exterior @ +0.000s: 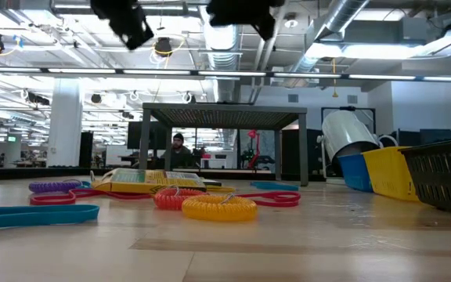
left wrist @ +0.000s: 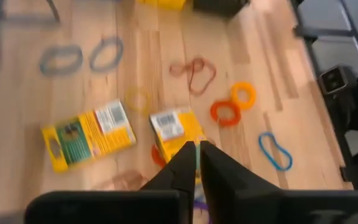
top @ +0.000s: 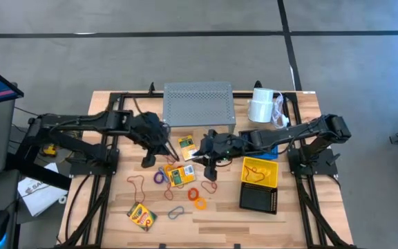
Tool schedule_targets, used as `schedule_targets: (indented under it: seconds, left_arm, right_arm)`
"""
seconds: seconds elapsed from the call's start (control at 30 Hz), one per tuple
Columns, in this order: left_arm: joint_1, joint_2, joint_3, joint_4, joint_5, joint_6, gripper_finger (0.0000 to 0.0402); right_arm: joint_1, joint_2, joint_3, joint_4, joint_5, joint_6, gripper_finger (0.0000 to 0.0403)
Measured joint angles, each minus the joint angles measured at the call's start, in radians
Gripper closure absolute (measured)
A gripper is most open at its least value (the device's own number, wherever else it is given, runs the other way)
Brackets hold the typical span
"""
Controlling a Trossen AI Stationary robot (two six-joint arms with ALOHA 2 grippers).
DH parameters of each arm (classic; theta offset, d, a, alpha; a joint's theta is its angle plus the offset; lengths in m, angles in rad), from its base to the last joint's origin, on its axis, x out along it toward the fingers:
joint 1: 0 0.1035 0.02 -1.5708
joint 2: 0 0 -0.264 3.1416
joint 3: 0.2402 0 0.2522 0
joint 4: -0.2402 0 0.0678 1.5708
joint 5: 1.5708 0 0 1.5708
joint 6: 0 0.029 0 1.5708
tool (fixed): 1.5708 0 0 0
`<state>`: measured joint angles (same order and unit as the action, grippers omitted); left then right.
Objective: Pick & Place Office Desk Supplies
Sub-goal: Put the crayon box into the black basket
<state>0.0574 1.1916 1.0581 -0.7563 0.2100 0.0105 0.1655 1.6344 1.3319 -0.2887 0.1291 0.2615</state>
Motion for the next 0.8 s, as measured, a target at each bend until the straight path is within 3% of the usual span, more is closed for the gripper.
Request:
schedule_targets:
  seconds: [0.17,0.3,0.5,0.8]
  left_arm:
    - [0.0,0.066,-0.084,0.044,0.018,-0.063,0.0344]
    - [0.0,0.114,-0.134,0.136,0.089,-0.068,0.0316]
    - [0.0,0.218,-0.151,0.187,0.189,-0.068,0.0281]
    - [0.0,0.387,-0.152,0.229,0.191,-0.012,0.0226]
  right_arm:
    - [0.022,0.0,0.0,-0.102,-0.001,0.05,0.025]
    - [0.037,0.0,0.0,-0.134,0.0,0.085,0.0235]
    - [0.052,-0.001,0.0,-0.134,0.0,0.132,0.0243]
    - [0.084,-0.001,0.0,-0.126,0.002,0.158,0.027]
